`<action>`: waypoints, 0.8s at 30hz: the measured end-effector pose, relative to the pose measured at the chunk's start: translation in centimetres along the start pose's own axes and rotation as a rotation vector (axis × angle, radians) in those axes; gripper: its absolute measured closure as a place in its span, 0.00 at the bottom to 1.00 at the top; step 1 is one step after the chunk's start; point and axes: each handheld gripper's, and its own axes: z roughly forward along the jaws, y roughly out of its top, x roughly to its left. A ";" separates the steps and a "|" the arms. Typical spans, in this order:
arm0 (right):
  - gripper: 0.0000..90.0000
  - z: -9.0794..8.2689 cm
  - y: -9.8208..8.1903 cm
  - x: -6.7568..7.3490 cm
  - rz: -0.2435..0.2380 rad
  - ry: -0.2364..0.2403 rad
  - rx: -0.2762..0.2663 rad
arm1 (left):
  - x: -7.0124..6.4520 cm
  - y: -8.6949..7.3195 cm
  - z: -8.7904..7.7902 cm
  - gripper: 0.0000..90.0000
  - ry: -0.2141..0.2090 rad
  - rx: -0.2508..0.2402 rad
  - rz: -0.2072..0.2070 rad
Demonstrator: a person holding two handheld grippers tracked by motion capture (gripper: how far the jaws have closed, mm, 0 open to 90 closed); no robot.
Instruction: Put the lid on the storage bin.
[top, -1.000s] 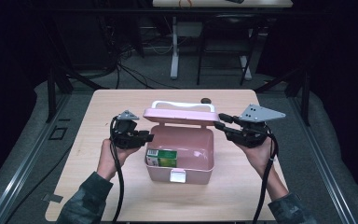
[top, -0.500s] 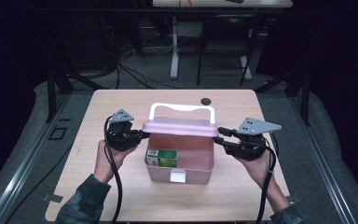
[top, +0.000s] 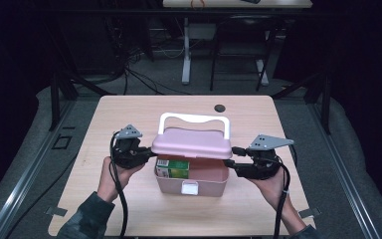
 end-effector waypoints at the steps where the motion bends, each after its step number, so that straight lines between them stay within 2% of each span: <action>1: 0.49 0.0 -0.1 0.1 0.007 0.005 0.003 | 0.0 -0.1 0.0 1.00 -0.001 0.004 0.000; 7: 0.43 0.2 -0.6 0.8 0.049 0.015 0.007 | 0.0 -0.7 0.2 1.00 -0.011 0.034 0.001; 12: 0.42 0.3 -0.9 0.7 0.081 0.015 0.011 | 0.0 -0.9 -0.1 0.96 -0.020 0.055 0.007; 17: 0.42 0.7 -1.4 0.6 0.092 0.011 0.025 | 0.0 -1.4 -0.7 0.78 -0.027 0.078 0.000; 22: 0.42 1.1 -1.6 0.7 0.095 0.028 0.036 | 0.0 -2.0 -1.4 0.54 -0.023 0.104 0.001; 24: 0.41 1.2 -1.6 0.7 0.092 0.029 0.040 | 0.0 -2.3 -1.7 0.49 -0.023 0.101 -0.005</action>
